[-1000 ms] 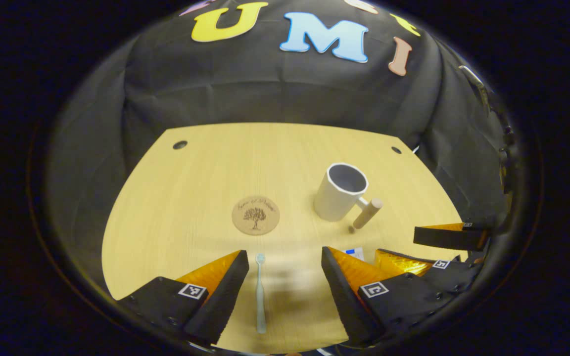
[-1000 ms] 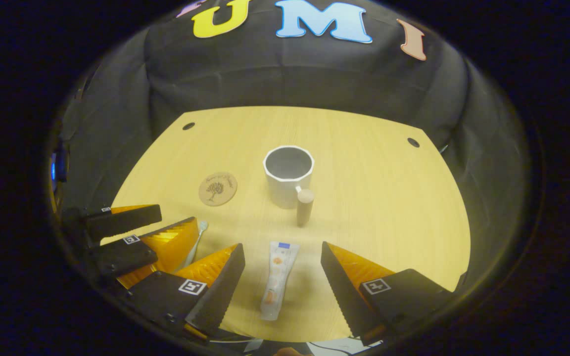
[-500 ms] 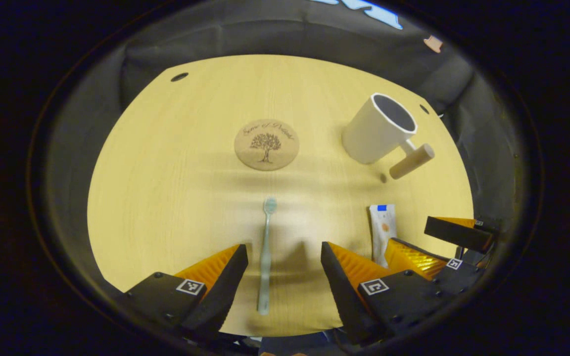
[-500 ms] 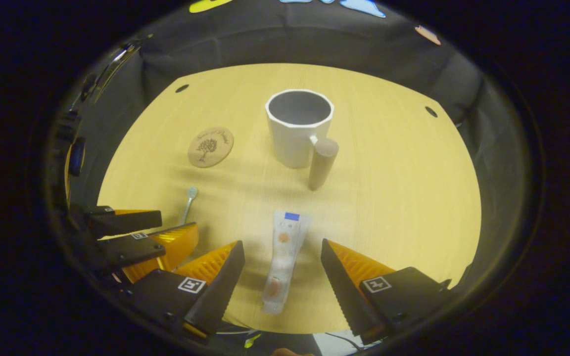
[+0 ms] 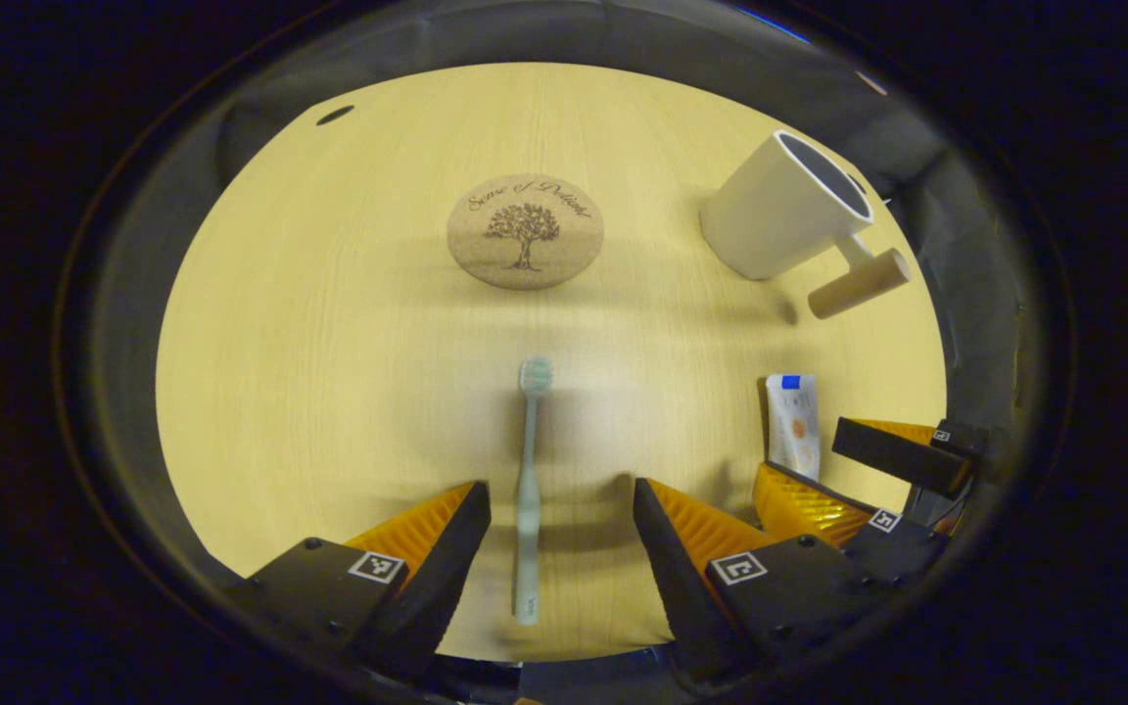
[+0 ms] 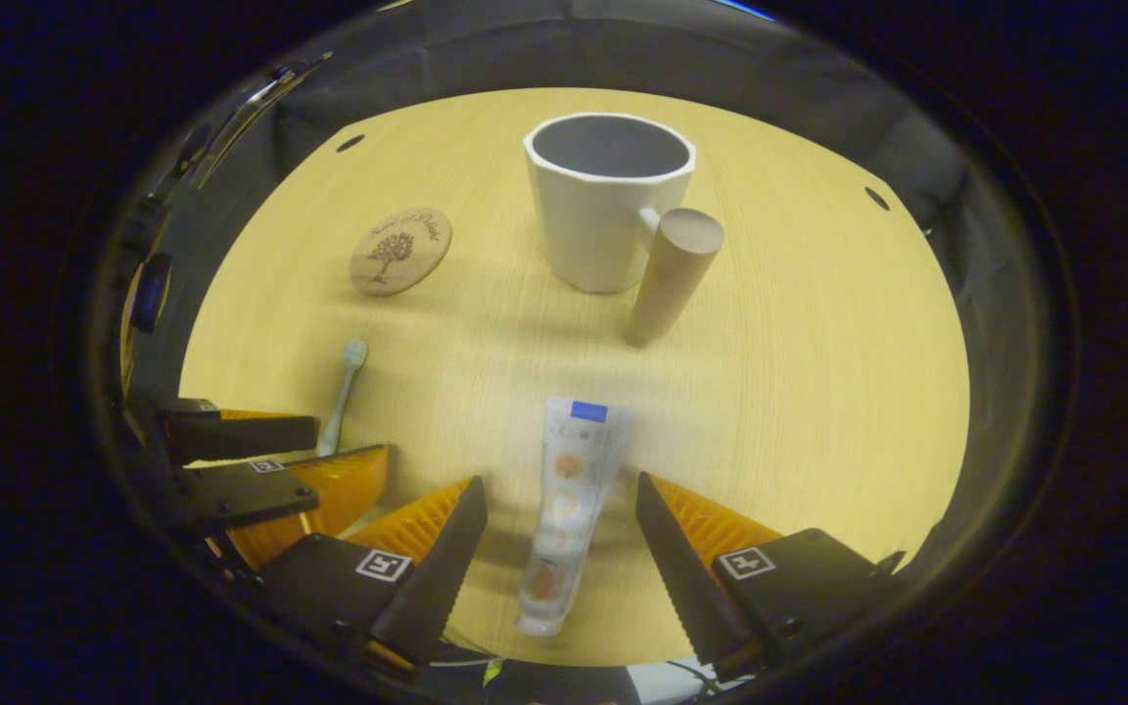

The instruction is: Put the toothbrush and toothpaste on the desktop into the cup, then pick up the cup and place it on the coaster on the desktop.

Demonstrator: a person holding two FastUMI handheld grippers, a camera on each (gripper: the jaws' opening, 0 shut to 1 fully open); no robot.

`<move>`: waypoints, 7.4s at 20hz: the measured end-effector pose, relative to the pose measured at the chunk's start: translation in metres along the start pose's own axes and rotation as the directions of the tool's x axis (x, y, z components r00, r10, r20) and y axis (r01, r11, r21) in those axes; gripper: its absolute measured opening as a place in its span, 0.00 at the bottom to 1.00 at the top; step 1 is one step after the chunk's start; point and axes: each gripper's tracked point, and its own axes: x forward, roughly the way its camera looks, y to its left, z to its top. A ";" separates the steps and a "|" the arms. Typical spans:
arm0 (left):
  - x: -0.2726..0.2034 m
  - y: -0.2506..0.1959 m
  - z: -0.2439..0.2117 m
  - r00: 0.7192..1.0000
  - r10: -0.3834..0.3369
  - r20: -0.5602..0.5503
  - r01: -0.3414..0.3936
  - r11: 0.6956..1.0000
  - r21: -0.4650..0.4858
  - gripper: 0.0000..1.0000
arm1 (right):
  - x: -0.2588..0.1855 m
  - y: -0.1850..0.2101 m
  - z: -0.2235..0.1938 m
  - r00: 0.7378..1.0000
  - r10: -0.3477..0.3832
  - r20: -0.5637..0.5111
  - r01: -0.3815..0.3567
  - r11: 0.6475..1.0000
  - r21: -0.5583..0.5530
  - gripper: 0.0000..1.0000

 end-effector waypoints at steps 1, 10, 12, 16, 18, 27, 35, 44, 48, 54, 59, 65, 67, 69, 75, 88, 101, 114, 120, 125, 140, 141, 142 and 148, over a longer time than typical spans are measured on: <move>-0.001 -0.001 0.000 1.000 0.001 -0.002 -0.001 1.000 0.010 0.96 | 0.002 0.000 -0.001 1.000 0.004 -0.008 -0.004 1.000 0.003 0.98; 0.003 0.012 -0.001 0.996 0.077 -0.040 -0.073 0.994 0.082 0.67 | 0.013 0.001 -0.009 0.999 0.022 -0.042 -0.020 0.999 0.037 0.72; 0.003 0.012 0.000 0.996 0.077 -0.040 -0.074 0.994 0.083 0.58 | 0.013 -0.003 -0.007 0.999 0.010 -0.038 -0.009 0.999 0.045 0.67; 0.003 0.010 0.001 0.997 0.078 -0.029 -0.074 0.991 0.113 0.35 | 0.013 -0.004 -0.006 0.998 0.025 -0.054 -0.022 0.998 0.060 0.51; 0.003 0.007 0.001 0.998 0.066 -0.012 -0.064 0.990 0.126 0.19 | 0.012 -0.002 -0.007 0.998 0.039 -0.057 -0.035 0.997 0.074 0.40; 0.000 0.009 0.002 0.997 0.003 0.077 -0.013 0.992 0.129 0.08 | 0.010 -0.002 -0.005 0.992 0.122 0.014 -0.122 0.988 0.091 0.24; -0.019 0.021 0.016 0.957 -0.086 0.277 0.083 0.996 0.023 0.08 | -0.020 -0.010 0.013 0.964 0.096 0.249 -0.102 0.995 0.013 0.24; -0.038 0.014 0.036 0.882 -0.173 0.438 0.196 0.981 -0.007 0.08 | -0.052 0.006 0.042 0.844 0.131 0.520 -0.112 0.991 -0.068 0.24; -0.043 0.004 0.049 0.849 -0.189 0.494 0.222 0.975 -0.008 0.08 | -0.064 0.002 0.053 0.793 0.129 0.595 -0.105 0.992 -0.075 0.24; -0.074 -0.014 0.078 0.770 -0.218 0.600 0.245 0.969 0.038 0.08 | -0.089 0.004 0.069 0.746 0.133 0.652 -0.109 0.991 -0.078 0.24; -0.114 -0.033 0.108 0.679 -0.251 0.690 0.249 0.963 0.105 0.08 | -0.131 0.010 0.097 0.675 0.142 0.724 -0.115 0.990 -0.086 0.24; -0.153 -0.055 0.143 0.558 -0.296 0.776 0.270 0.948 0.167 0.08 | -0.164 0.007 0.127 0.583 0.120 0.804 -0.114 0.991 -0.066 0.24; -0.168 -0.062 0.156 0.511 -0.306 0.803 0.263 0.945 0.193 0.08 | -0.174 0.001 0.144 0.541 0.104 0.835 -0.111 0.993 -0.052 0.24; -0.183 -0.070 0.168 0.455 -0.317 0.832 0.259 0.941 0.217 0.08 | -0.182 -0.007 0.160 0.495 0.089 0.864 -0.104 0.994 -0.043 0.24; -0.216 -0.085 0.194 0.349 -0.333 0.876 0.281 0.929 0.241 0.07 | -0.171 -0.020 0.213 0.425 0.075 0.902 -0.083 0.996 -0.044 0.24; -0.221 -0.075 0.209 0.329 -0.306 0.893 0.249 0.941 0.230 0.06 | -0.056 -0.027 0.212 0.592 0.046 0.804 -0.021 0.999 -0.041 0.25; -0.223 -0.113 0.230 0.259 -0.399 0.880 0.310 0.897 0.315 0.06 | -0.119 -0.048 0.186 0.521 0.007 0.854 0.045 0.998 -0.035 0.76; -0.185 -0.150 0.249 0.192 -0.455 0.870 0.255 0.879 0.404 0.07 | -0.180 -0.106 0.151 0.428 -0.140 0.893 0.033 0.990 0.139 0.82; -0.133 -0.155 0.245 0.222 -0.469 0.855 0.195 0.881 0.432 0.07 | -0.168 -0.120 0.129 0.477 -0.180 0.860 0.021 0.981 0.194 0.82; -0.114 -0.155 0.241 0.248 -0.471 0.846 0.165 0.881 0.443 0.07 | -0.161 -0.121 0.122 0.499 -0.201 0.843 0.021 0.975 0.220 0.81; -0.101 -0.162 0.224 0.264 -0.503 0.823 0.094 0.863 0.497 0.56 | -0.155 -0.113 0.122 0.532 -0.187 0.826 0.016 0.977 0.211 0.80; -0.106 -0.159 0.225 0.256 -0.499 0.828 0.091 0.865 0.494 0.69 | -0.157 -0.113 0.122 0.534 -0.187 0.825 0.013 0.977 0.213 0.80; -0.111 -0.159 0.223 0.254 -0.496 0.830 0.090 0.867 0.490 0.70 | -0.156 -0.113 0.122 0.539 -0.187 0.821 0.011 0.977 0.214 0.80; -0.146 -0.139 0.215 0.251 -0.449 0.858 0.065 0.892 0.448 0.91 | -0.162 -0.107 0.129 0.578 -0.162 0.800 -0.022 0.977 0.213 0.89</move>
